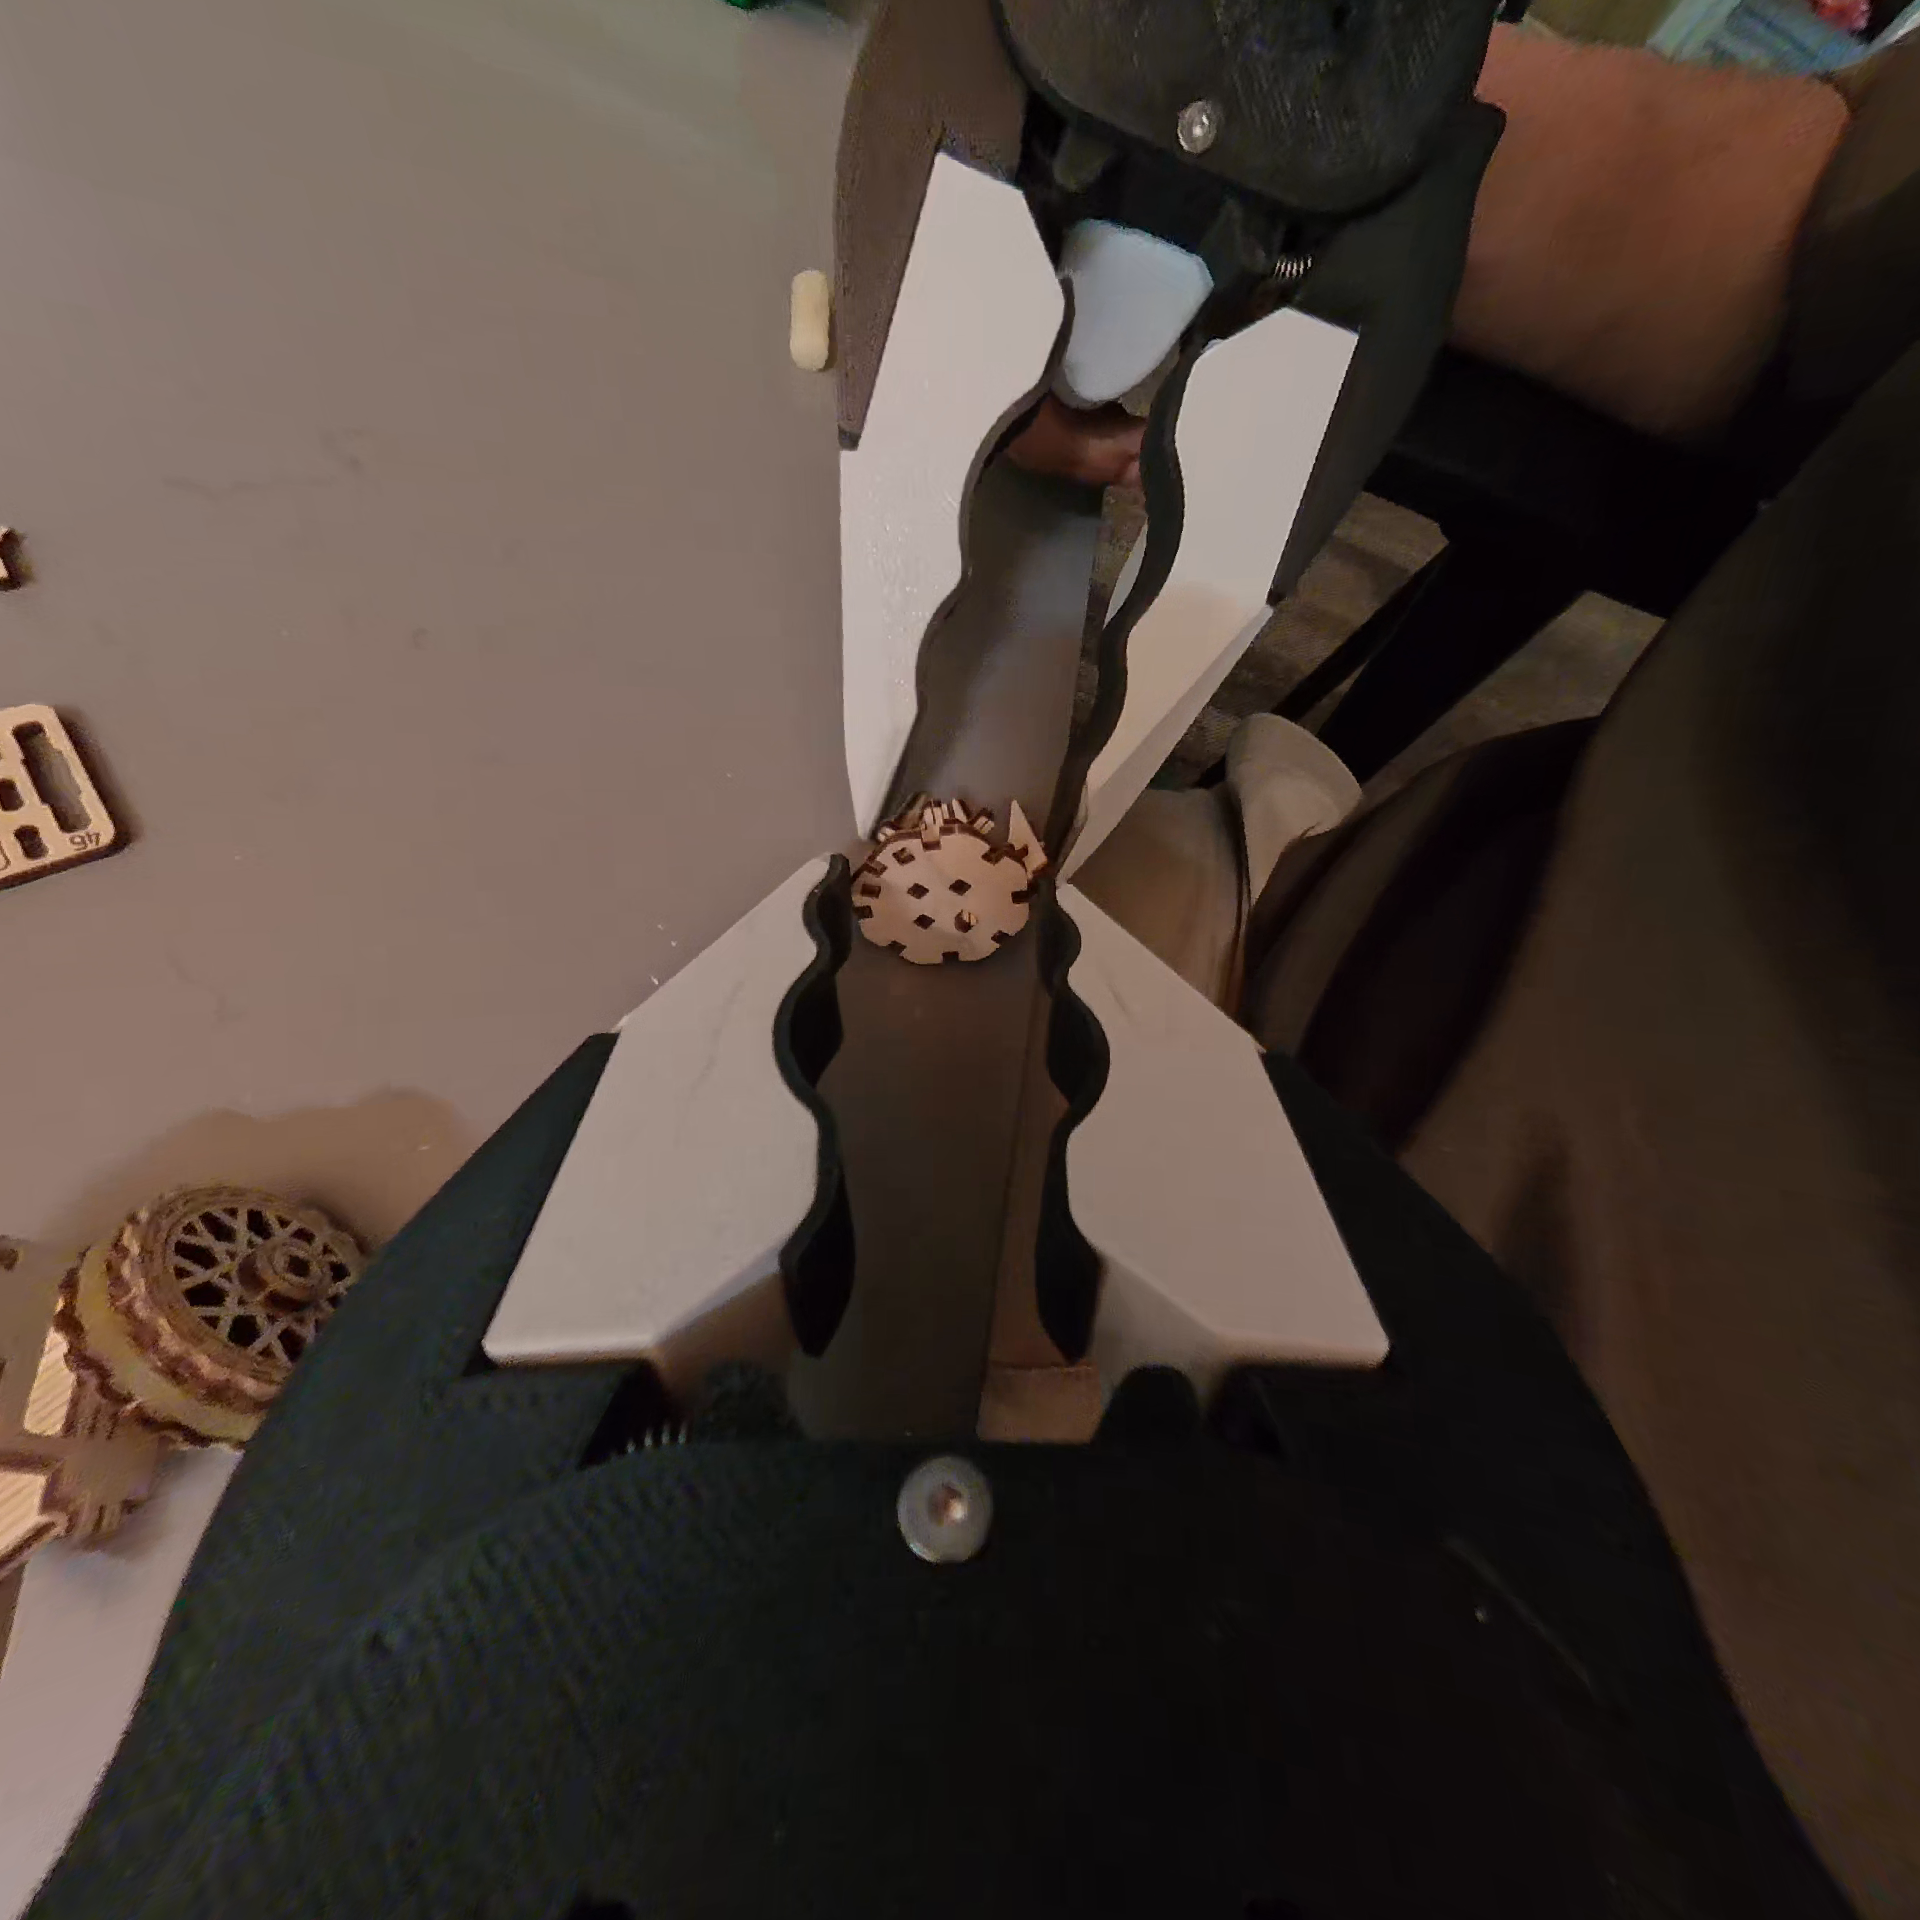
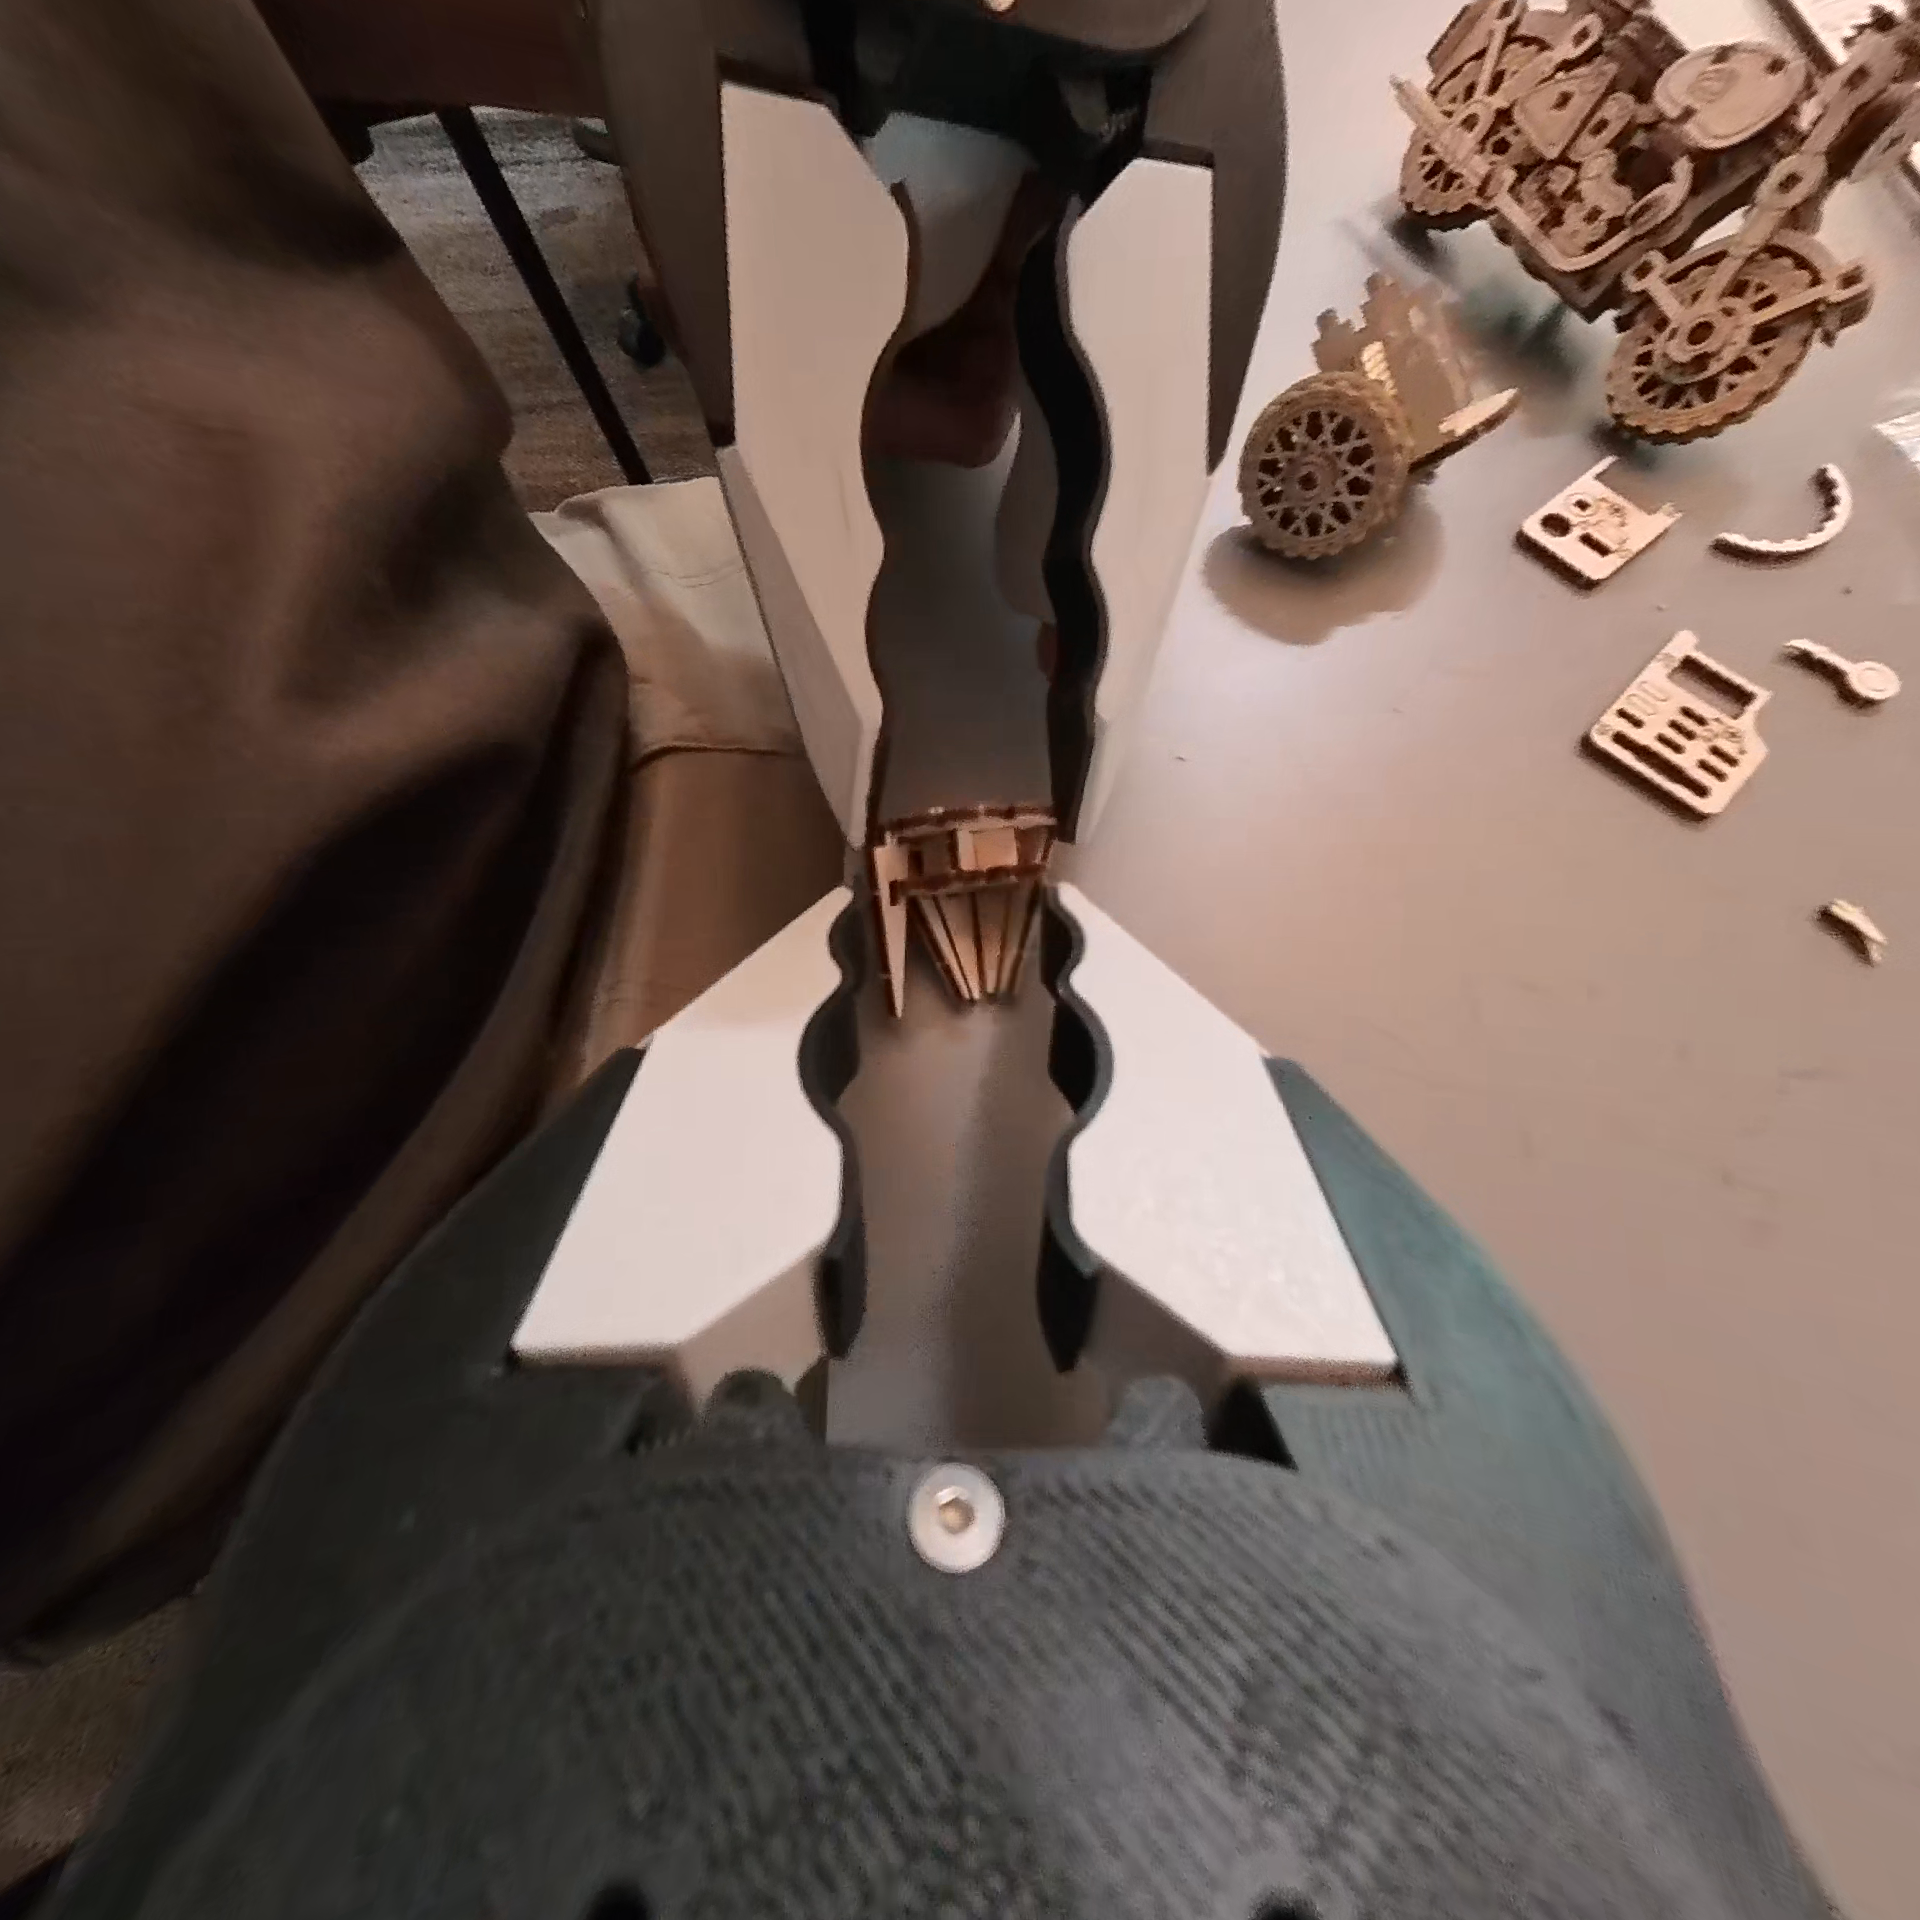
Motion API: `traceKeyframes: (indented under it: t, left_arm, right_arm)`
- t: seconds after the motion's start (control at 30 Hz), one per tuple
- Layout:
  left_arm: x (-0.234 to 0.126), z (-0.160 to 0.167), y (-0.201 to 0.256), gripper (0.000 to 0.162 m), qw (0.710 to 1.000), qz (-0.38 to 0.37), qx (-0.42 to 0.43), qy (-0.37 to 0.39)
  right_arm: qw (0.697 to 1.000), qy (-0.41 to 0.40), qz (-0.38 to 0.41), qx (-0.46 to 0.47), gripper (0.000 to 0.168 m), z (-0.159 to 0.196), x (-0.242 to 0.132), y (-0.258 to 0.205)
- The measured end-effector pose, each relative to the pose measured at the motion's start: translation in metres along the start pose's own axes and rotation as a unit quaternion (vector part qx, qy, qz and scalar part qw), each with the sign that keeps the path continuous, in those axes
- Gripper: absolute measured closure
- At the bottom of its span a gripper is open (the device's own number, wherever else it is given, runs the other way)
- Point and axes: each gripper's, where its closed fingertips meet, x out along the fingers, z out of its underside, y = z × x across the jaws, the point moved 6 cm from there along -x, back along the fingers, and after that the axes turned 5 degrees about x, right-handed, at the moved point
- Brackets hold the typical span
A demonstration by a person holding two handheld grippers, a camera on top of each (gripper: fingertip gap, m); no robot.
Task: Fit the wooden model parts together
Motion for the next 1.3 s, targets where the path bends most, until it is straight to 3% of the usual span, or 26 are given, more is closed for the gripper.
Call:
traceKeyframes:
  t: [1.3]
  left_arm:
    - [0.0029,-0.0016,0.0024,0.127,1.0,-0.007,0.015,-0.003]
  right_arm:
    - [0.999,-0.018,-0.013,0.04,0.141,-0.0005,-0.0001,0.0003]
